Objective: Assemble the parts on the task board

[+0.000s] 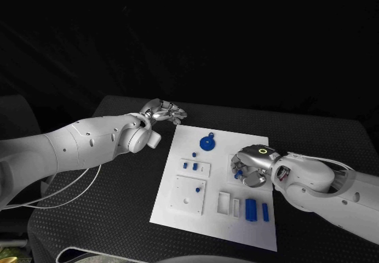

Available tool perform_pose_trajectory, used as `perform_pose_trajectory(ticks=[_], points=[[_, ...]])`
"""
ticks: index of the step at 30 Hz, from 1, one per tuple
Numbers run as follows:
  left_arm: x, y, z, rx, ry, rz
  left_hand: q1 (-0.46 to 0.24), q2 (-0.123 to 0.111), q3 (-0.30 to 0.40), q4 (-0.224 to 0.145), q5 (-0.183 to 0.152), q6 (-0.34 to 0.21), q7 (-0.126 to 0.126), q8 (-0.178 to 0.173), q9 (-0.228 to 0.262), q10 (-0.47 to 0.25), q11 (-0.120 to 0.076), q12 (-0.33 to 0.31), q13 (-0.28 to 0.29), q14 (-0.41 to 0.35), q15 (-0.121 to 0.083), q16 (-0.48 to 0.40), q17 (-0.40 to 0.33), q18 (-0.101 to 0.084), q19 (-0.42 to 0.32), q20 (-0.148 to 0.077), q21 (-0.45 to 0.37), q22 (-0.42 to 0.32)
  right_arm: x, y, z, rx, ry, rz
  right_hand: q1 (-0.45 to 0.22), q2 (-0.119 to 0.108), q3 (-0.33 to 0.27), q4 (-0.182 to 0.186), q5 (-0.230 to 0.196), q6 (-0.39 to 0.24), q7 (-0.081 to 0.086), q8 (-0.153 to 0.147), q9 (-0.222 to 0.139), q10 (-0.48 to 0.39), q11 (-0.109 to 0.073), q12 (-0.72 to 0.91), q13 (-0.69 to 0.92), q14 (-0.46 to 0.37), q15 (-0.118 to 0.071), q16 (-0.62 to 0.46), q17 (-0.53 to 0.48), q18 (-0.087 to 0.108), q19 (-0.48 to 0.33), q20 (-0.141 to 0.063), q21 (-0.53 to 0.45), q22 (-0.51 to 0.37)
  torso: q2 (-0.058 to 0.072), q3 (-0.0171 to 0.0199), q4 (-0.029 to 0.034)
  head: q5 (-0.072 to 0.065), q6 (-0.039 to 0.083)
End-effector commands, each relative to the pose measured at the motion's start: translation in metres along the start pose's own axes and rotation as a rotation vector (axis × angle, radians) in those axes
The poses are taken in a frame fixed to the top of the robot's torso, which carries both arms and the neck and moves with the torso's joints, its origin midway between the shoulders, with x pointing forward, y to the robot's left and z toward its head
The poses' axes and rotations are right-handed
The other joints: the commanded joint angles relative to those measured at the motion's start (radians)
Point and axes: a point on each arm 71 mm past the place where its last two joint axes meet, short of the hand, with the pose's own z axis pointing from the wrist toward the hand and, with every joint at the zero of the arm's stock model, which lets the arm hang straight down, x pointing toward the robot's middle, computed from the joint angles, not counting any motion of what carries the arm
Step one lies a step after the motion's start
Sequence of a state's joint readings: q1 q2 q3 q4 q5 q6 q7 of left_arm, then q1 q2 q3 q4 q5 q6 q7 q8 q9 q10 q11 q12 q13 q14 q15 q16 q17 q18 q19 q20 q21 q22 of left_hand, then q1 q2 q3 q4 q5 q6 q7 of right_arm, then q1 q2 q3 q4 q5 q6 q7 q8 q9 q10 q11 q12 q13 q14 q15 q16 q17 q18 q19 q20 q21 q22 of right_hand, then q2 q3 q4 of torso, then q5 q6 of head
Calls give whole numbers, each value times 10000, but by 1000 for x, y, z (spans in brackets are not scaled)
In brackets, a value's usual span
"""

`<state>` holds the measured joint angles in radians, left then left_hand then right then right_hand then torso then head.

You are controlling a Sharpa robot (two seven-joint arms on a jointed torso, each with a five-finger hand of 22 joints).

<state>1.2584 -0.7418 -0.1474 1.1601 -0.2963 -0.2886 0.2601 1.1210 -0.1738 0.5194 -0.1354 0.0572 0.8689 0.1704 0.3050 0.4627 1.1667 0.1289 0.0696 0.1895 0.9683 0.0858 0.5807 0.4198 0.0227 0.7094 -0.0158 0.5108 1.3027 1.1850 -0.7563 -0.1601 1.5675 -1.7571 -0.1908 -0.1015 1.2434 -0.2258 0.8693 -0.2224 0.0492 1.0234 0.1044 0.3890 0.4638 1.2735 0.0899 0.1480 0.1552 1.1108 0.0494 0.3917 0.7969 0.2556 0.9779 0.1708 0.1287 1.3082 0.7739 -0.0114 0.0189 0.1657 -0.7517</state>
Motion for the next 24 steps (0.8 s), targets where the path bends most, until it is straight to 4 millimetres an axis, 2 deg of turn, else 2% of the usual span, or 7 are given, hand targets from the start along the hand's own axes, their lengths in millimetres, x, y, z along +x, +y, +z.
perform_pose_trajectory(ticks=[1,10,18,24], points=[[2,-1,0,59,128,-87,-7,38,-29,49,1,-64,7,-40,-12,39,4,15,-18,84,-6,-48,17,144,33,14,-53,13,-3,0,-1,26,-405,-365,92,217,2,4,-10,160,-27,91,72,379,-227,175,201,227,-99,127,88,62,259,-99,134,228,0,-2,0,-4,1],[2,-1,0,41,156,-95,-15,43,-33,59,0,-78,13,-44,-15,38,5,16,-23,87,-5,-61,32,144,38,15,-62,16,-6,6,-2,-153,-623,-389,25,394,-245,-79,-9,225,-73,146,261,699,-388,325,407,580,-261,305,317,62,685,-284,387,220,-3,-11,11,-14,14],[1,-1,0,41,136,-90,-19,41,-36,65,0,-98,21,-52,-20,33,7,14,-31,87,-4,-76,47,144,41,15,-72,20,-12,10,-2,-272,-750,-365,17,426,-278,-100,-9,223,-74,145,293,726,-403,334,440,614,-279,314,353,62,723,-302,413,215,-1,-12,5,2,12],[1,-1,0,41,139,-90,-21,43,-37,71,1,-116,28,-60,-24,32,8,14,-36,89,-4,-88,60,145,45,15,-81,22,-27,17,-4,-455,-812,-447,14,425,-288,-111,-9,227,-77,147,306,734,-408,335,451,622,-285,315,364,62,730,-307,419,213,-3,-14,4,26,-3]])
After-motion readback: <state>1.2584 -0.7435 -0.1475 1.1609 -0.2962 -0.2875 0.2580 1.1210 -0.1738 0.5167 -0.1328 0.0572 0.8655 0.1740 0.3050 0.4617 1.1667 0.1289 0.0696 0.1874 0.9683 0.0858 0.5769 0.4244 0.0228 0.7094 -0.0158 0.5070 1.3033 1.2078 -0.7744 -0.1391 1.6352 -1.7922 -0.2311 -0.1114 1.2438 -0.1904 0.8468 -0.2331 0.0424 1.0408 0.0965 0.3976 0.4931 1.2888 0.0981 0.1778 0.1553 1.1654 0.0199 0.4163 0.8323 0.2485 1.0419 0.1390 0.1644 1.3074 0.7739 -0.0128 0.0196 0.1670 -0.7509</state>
